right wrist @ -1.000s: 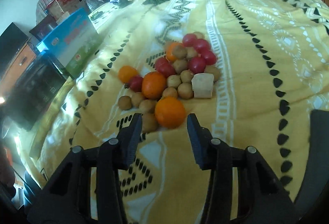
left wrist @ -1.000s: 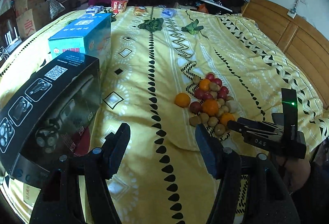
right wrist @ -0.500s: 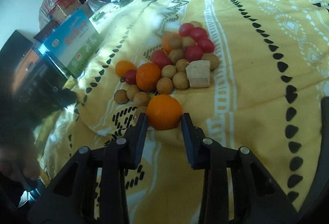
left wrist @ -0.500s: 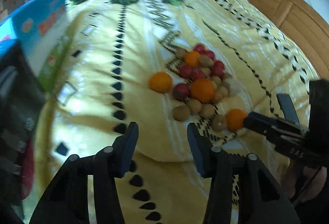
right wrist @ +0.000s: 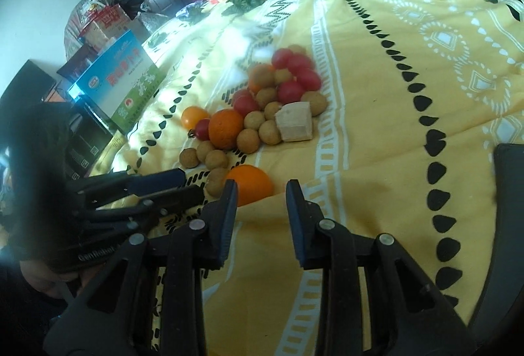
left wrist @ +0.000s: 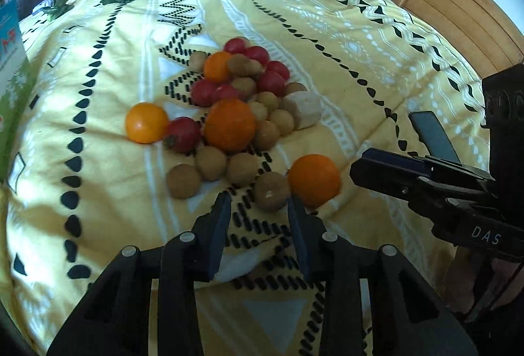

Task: Organize fruits
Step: 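Close the left tool on a brown kiwi while the right tool closes on a mandarin orange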

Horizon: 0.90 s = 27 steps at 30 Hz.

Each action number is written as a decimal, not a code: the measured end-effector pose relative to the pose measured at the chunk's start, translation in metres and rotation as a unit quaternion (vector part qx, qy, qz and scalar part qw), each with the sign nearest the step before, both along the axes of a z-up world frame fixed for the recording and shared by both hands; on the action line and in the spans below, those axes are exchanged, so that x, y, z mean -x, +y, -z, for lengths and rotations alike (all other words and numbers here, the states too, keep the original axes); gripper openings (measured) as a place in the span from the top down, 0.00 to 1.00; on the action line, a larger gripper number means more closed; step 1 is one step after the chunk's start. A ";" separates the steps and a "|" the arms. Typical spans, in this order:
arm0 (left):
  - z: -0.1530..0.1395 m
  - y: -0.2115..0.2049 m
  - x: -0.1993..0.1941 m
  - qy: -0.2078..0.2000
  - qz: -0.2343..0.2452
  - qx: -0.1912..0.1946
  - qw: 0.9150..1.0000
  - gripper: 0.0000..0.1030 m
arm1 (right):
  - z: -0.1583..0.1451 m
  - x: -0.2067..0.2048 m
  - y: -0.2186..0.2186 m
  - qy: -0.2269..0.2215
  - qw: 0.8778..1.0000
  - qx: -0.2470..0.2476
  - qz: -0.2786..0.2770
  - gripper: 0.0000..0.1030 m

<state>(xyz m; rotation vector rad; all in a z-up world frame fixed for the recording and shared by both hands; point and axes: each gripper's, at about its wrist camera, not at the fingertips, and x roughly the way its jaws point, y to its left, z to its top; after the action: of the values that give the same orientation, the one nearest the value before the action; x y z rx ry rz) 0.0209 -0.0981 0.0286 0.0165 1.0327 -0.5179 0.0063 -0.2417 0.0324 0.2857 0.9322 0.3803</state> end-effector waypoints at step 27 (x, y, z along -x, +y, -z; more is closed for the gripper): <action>-0.006 0.055 0.020 -0.023 -0.077 0.031 0.996 0.76 | -0.006 -0.017 0.024 -0.014 0.998 0.034 -0.047 0.33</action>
<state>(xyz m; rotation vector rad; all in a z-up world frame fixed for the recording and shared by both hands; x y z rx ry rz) 0.0008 -0.0435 0.0351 -0.1043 0.9632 -0.4072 0.0231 -0.2181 0.0383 0.1732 0.9308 0.4373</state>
